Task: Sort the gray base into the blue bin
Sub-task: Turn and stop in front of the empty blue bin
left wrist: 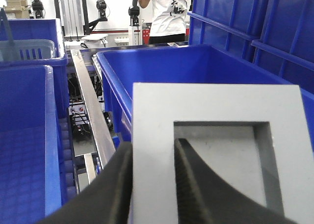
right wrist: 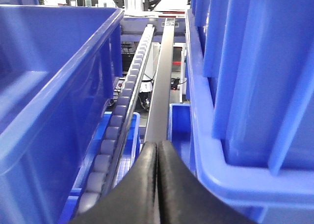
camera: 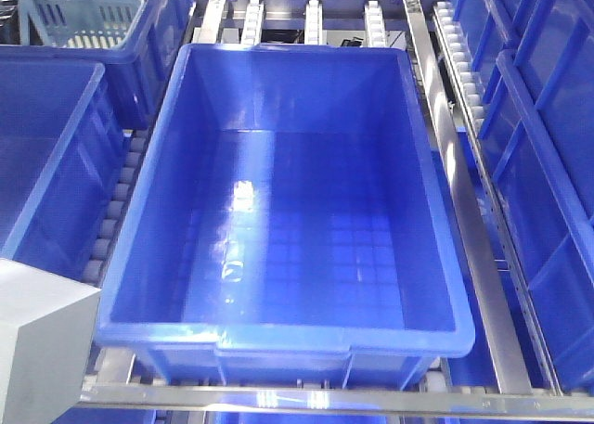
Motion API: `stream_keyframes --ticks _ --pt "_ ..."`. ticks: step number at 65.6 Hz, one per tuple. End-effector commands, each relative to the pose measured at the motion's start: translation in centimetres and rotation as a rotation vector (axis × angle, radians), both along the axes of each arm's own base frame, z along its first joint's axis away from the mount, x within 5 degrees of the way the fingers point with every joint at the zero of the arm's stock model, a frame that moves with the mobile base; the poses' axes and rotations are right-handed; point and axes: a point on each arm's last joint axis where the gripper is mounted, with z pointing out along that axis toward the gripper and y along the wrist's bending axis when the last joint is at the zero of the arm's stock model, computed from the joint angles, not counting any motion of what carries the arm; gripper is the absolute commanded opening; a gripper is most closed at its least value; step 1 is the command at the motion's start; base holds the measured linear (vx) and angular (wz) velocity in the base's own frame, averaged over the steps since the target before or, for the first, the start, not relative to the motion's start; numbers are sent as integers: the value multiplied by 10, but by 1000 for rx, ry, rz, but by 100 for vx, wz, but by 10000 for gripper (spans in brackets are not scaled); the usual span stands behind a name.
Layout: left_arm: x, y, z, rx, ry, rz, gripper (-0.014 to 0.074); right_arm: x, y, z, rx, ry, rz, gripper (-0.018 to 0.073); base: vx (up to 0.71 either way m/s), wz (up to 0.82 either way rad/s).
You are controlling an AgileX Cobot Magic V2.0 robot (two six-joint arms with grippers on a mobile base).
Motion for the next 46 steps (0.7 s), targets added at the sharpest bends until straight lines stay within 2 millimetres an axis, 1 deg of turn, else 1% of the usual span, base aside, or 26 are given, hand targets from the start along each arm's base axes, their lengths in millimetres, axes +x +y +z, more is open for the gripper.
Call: stream_keyframes --ticks 1,46 --pt "-2 0 18 -59 -110 -11 -6 0 0 2 -11 -70 1 -9 8 -4" --pt "-2 0 18 -59 -110 -11 -6 0 0 2 -11 -70 1 -9 5 -3"
